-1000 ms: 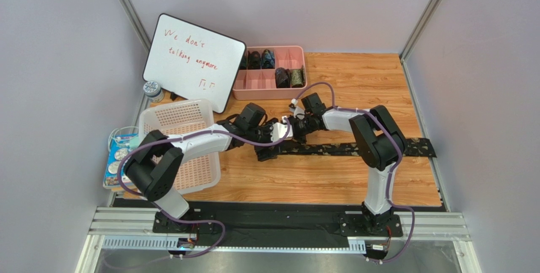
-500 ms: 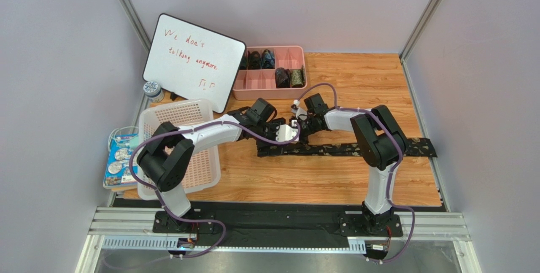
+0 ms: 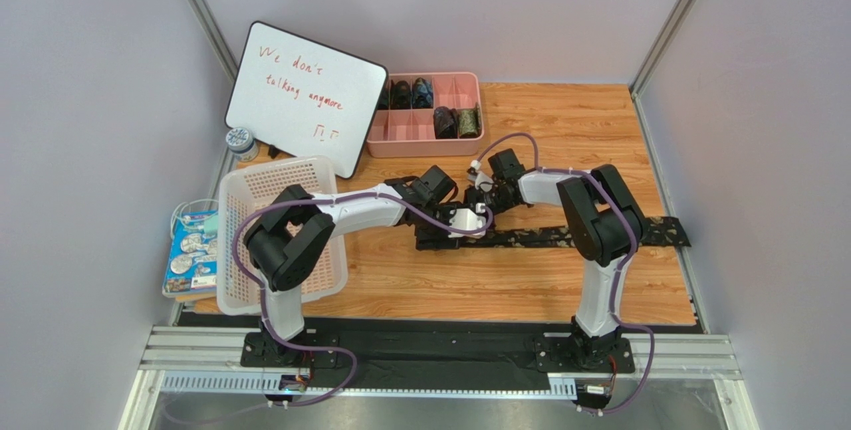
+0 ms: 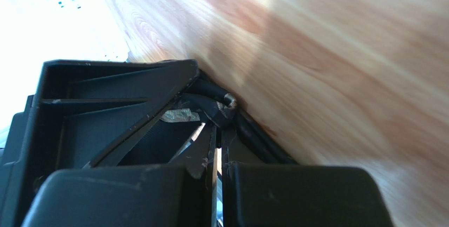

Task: Roll the ties
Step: Roll the tie at the center of the board.

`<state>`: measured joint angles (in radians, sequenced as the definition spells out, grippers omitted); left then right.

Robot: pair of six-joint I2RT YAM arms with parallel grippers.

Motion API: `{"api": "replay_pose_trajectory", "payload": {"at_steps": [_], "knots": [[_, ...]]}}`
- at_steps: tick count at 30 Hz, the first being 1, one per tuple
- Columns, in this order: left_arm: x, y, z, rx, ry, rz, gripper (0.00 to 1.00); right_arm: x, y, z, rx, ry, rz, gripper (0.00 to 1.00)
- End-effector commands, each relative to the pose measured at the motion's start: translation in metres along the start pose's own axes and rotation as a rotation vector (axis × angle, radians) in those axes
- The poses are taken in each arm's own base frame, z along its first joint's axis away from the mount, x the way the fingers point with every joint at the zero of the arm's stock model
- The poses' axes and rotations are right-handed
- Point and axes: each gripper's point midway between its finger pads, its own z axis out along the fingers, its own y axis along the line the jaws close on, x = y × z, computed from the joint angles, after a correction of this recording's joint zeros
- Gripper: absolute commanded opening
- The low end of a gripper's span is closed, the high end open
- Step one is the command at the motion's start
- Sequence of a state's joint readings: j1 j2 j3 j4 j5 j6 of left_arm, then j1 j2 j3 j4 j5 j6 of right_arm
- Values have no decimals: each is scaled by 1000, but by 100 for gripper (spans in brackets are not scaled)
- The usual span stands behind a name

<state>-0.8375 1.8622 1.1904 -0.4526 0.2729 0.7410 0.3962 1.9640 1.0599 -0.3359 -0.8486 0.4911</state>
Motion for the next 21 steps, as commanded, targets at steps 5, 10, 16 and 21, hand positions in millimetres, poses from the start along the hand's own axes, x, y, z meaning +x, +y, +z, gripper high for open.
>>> {"api": "replay_pose_trajectory", "payload": {"at_steps": [5,10,16,21], "knots": [[-20,-6,17,5,-34,38,48,5,-10,-16,-17,9,-5,0],[-38,8,28,-9,-71,34,33,2,-12,-33,-26,-7,-1,0],[-44,12,36,-3,-94,36,28,-4,-3,-54,-50,-32,-20,16],[-37,4,31,2,-90,38,27,-11,1,-63,-65,-56,-9,34]]}}
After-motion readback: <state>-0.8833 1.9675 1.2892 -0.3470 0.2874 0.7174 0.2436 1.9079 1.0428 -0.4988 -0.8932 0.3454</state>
